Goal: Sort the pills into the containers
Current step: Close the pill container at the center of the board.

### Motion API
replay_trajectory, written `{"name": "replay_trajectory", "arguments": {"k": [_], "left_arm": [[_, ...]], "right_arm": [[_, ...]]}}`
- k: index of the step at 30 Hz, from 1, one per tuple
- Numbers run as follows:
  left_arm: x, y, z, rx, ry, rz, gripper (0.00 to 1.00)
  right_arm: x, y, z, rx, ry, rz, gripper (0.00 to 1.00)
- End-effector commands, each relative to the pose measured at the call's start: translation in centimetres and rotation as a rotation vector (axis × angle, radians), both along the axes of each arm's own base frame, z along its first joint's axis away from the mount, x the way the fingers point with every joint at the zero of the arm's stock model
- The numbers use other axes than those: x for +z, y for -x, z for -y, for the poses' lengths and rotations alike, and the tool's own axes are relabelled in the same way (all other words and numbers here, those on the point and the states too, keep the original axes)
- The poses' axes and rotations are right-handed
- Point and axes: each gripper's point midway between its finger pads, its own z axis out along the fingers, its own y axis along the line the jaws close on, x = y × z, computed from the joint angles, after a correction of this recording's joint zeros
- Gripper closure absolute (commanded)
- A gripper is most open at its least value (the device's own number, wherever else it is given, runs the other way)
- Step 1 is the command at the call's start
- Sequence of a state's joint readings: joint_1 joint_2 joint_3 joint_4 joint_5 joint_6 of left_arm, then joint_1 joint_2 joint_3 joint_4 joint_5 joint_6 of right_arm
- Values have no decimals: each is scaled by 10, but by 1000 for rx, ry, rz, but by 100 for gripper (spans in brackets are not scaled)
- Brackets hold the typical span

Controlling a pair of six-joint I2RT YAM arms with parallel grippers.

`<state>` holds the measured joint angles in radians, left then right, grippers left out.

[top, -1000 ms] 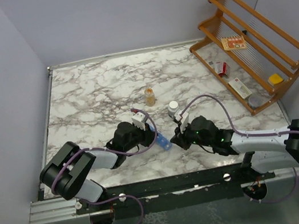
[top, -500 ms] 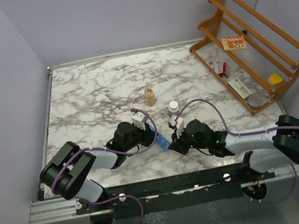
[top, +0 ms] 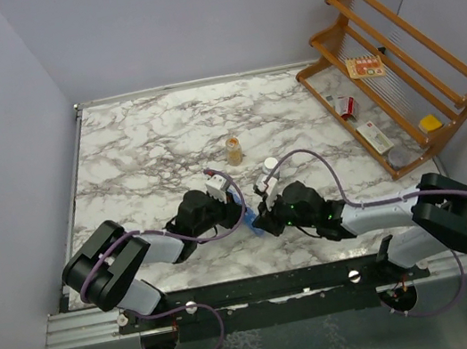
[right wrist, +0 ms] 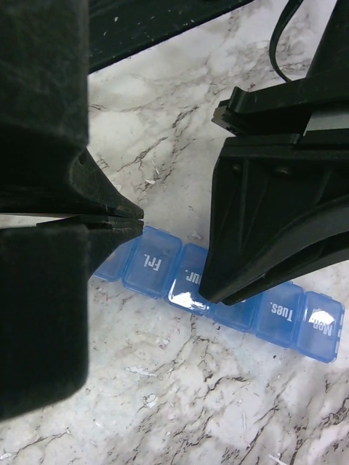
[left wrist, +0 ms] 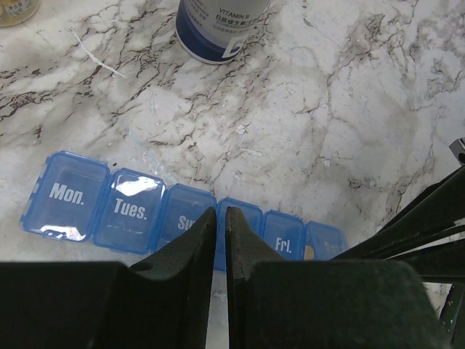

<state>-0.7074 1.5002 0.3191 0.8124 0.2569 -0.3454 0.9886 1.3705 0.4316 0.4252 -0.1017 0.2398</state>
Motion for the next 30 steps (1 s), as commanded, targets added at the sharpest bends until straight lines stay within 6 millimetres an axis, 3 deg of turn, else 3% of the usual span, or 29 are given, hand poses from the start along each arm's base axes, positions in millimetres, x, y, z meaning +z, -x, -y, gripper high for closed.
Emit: {"name": "replay_trajectory", "arguments": {"k": [1,16,30], "left_arm": [[-18,8,-10,16,-49,-46,86],[-15,7,-10,21,-46,-38,86],[-13,5,-7,19,-39,-38,86]], "right_arm": [[2,0,-12,34,-23,6,98],[-7,8,3,-1,-21,-27,98],[-23,16,0,28,11,-88,98]]}}
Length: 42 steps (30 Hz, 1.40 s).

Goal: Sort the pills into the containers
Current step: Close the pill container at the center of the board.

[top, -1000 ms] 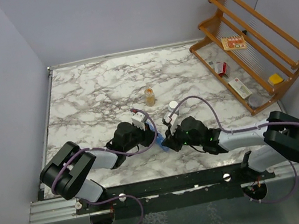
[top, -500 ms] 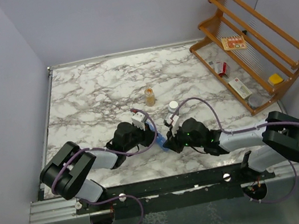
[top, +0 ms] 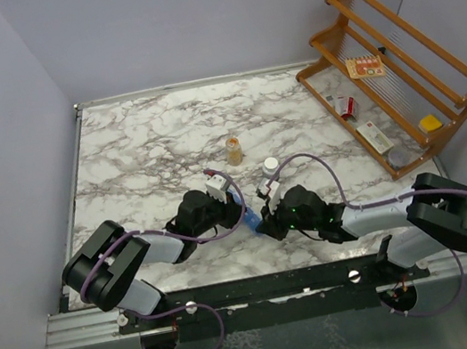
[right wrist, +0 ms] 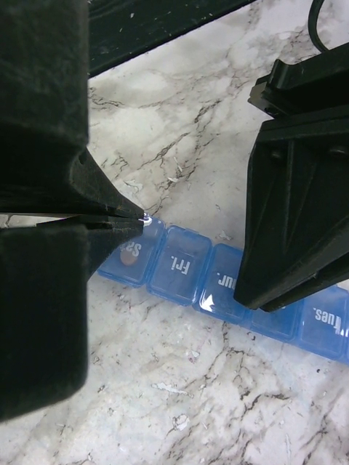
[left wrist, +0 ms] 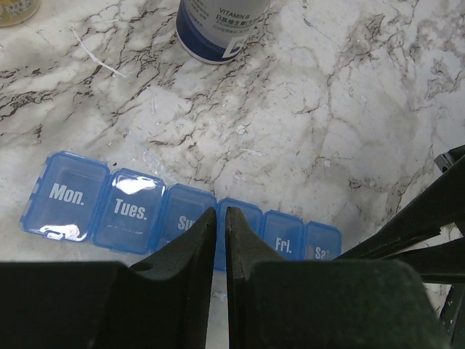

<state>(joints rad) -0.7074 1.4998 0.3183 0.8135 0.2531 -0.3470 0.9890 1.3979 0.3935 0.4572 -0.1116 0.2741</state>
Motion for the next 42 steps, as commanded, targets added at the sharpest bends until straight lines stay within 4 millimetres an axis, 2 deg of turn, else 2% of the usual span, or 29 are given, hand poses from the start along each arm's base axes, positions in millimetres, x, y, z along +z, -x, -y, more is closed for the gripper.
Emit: {"name": "replay_trajectory", "arguments": {"k": [1,15,27,31,34,38,42], "left_arm": [[-13,5,-7,17,-39,-39,86],[-10,6,-8,21,-35,-33,86],[-6,5,-7,19,-30,-28,86],[-8,2,-10,39,-41,-25,86],[-9,-2,-7,44,-46,-28,86],[-8,-8,0,28,-44,-27,86],[-5,-9,0,31,-41,-14,86]], "right_arm": [[-8,10,-6,37,4,-43,98],[-29,16,-1,-9,59,-120,98],[-25,17,-1,-38,20,-142,96],[-6,24,-12,50,-25,-119,96],[16,23,-19,90,-21,-75,96],[66,23,-21,104,-55,3,96],[115,21,-13,66,-125,62,95]]}}
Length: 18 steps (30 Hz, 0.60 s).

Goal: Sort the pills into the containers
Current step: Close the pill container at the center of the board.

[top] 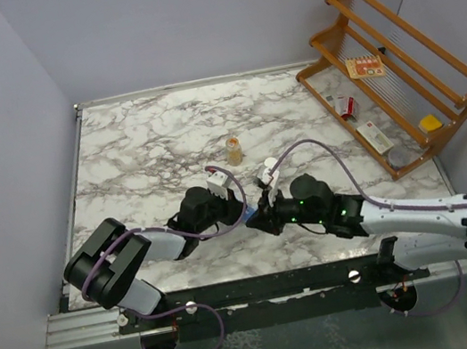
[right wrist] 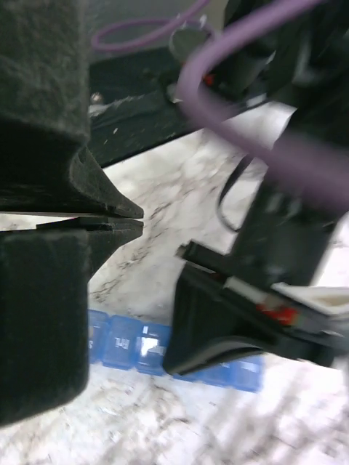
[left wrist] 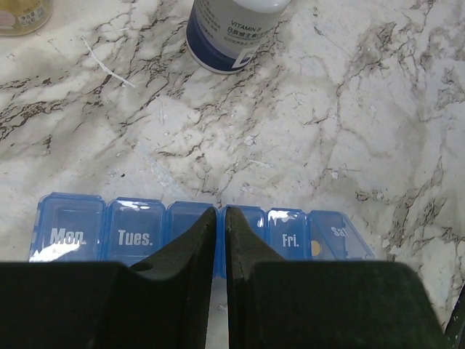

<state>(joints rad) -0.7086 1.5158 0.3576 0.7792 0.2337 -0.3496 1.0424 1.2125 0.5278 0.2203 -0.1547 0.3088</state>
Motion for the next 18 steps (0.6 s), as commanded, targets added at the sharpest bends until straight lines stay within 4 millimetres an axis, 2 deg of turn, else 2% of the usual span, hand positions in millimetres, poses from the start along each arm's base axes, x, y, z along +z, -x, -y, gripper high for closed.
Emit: {"name": "replay_trajectory", "arguments": {"k": [1,3,4,7,9,14,18], "left_arm": [[-5,-1,-3,13,-29,-6,86],[-5,-2,-3,16,-31,-5,86],[-6,-2,-3,19,-32,-8,86],[-6,-4,-4,36,-28,-17,86],[-4,-5,-4,48,-21,-18,86],[-1,-10,-3,63,-18,-7,86],[0,-13,-2,69,-17,-4,86]], "right_arm": [[50,-3,12,-47,-39,71,95],[52,-16,24,-152,-22,81,95],[47,-24,32,-222,4,72,95],[24,-42,54,-426,84,10,99],[4,-46,66,-518,150,-45,99],[-30,-43,69,-535,241,-95,99],[-39,-41,71,-550,232,-114,99]]}}
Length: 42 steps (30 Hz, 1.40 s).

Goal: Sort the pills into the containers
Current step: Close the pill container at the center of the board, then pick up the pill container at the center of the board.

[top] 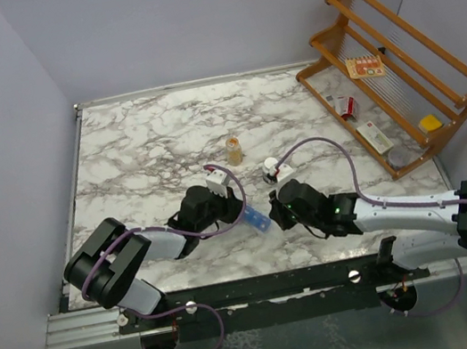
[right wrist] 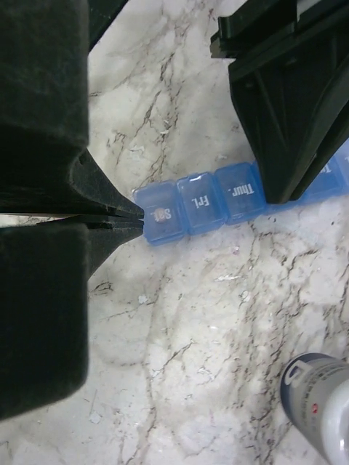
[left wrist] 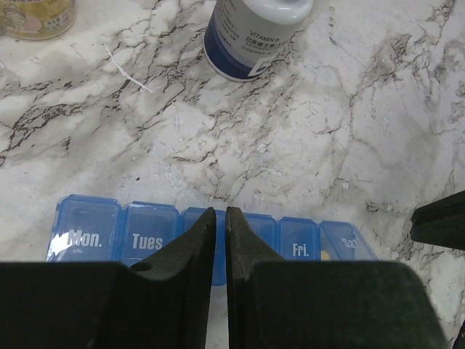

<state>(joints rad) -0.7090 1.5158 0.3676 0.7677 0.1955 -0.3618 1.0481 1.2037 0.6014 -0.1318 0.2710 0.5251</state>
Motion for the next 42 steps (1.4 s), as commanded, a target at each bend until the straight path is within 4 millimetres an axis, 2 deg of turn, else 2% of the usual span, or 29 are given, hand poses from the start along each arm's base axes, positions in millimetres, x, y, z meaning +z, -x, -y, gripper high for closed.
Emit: {"name": "replay_trajectory", "arguments": {"k": [1,2,5,9,14,19,35,42], "left_arm": [[-1,-6,0,31,-11,-5,86],[-1,-6,0,31,-12,-7,86],[-2,-6,0,29,-13,-9,86],[-3,-5,0,24,-13,-13,86],[-2,-4,0,21,-12,-7,86],[1,-5,0,20,-10,1,86],[3,-3,-2,23,-3,4,87],[3,-3,-1,23,-2,4,87]], "right_arm": [[-7,-2,10,-81,-13,-4,98],[-6,-2,10,-82,-24,-1,96],[-7,1,8,-69,-38,-12,68],[-12,2,6,-84,-41,-35,50],[-7,-4,0,-96,-74,-15,49],[-10,-8,-3,-107,-74,-11,49],[-37,-12,6,-133,-44,-44,49],[-40,-11,-2,-94,-59,-55,49]]}}
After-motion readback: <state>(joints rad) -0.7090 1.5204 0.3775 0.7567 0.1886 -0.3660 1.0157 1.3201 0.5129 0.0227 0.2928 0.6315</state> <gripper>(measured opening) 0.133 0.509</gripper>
